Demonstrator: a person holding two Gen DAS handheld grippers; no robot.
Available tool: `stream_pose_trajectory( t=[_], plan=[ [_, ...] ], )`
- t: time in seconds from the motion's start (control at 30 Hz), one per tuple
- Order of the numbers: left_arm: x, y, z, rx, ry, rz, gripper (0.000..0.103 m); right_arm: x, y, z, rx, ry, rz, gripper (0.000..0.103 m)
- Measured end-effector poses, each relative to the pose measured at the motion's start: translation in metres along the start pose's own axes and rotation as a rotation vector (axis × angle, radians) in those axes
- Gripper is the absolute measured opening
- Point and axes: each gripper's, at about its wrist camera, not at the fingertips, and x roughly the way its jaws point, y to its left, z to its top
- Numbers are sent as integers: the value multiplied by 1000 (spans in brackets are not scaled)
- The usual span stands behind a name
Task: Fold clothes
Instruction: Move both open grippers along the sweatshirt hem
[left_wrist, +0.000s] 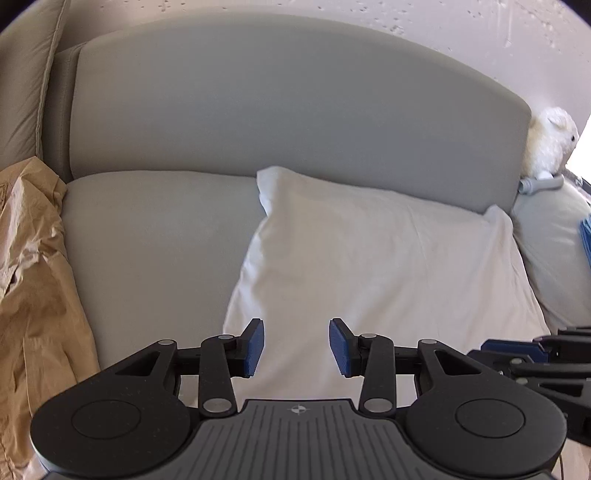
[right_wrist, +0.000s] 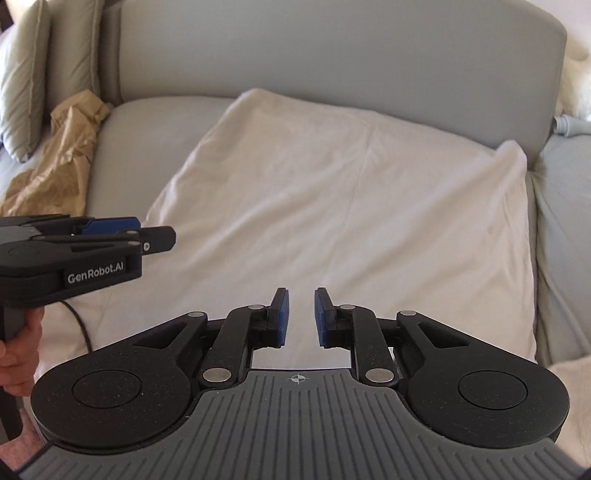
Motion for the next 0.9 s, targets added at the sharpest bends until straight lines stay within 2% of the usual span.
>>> stream_pose_trajectory(
  t=[0.13,0.33,0.43,0.5,0.6,0.73,0.9],
  plan=[
    [24,19,35,-34,-38,20,42,16,2,17,19,-35,41,22],
    [67,42,75,-129,-61,-42,44,49,0,30,65,-97,75,24],
    [93,47,84,-133,-48,-29,44,64,-5,40,84,-148,82,34],
    [106,52,85,-164,-30,-35,44,76,-9,50,98,-170,86,36],
    [122,61,86,-202,-7,-53,45,94,-16,69,121,-193,84,46],
    [141,68,88,-227,-1,-77,44,112,-25,91,140,-224,68,46],
    [156,74,101,-304,-7,-142,44,122,-33,99,158,-232,74,47]
  ],
)
